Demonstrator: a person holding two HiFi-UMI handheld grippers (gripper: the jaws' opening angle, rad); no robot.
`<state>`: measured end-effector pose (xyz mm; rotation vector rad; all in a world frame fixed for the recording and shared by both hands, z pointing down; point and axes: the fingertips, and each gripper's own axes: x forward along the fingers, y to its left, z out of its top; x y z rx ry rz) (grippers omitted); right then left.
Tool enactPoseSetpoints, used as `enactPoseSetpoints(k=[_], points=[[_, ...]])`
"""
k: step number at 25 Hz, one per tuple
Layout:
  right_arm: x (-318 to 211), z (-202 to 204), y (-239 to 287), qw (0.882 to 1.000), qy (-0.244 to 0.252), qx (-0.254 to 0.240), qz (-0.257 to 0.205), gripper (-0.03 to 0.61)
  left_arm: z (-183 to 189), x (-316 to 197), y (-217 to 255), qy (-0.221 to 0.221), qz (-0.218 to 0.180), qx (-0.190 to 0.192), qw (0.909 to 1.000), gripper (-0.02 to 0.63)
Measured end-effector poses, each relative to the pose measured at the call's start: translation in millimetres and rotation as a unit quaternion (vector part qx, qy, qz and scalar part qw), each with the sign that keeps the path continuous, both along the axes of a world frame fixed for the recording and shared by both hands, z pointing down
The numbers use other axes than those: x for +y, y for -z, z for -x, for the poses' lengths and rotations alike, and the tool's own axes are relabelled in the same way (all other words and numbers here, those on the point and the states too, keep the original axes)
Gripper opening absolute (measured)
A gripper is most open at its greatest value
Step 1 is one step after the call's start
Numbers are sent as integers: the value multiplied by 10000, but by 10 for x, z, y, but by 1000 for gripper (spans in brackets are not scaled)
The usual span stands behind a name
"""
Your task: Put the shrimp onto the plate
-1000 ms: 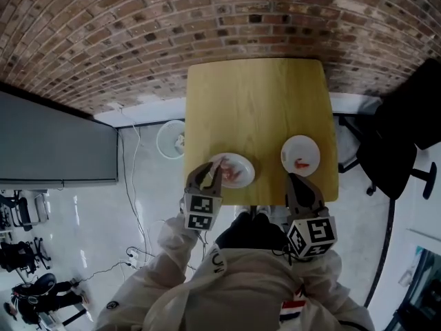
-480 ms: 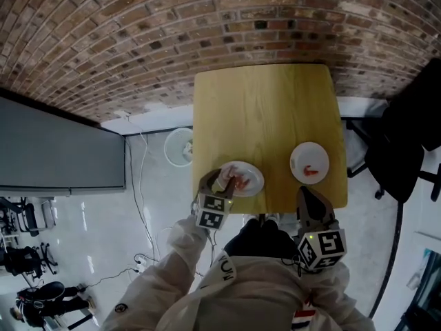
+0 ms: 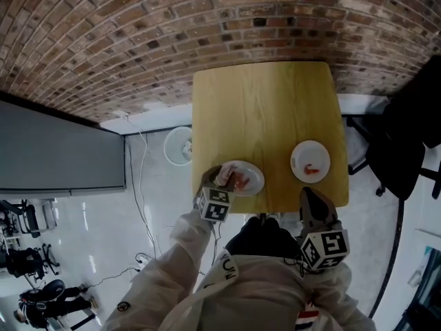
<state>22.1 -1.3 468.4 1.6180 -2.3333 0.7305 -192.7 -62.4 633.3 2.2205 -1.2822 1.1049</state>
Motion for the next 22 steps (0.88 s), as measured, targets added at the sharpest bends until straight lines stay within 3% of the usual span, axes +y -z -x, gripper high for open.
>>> enactPoseSetpoints(k=[22], points=[[-104, -158, -36, 9994, -255, -222, 117, 23, 34, -144, -402, 159, 390, -560, 9975, 138]])
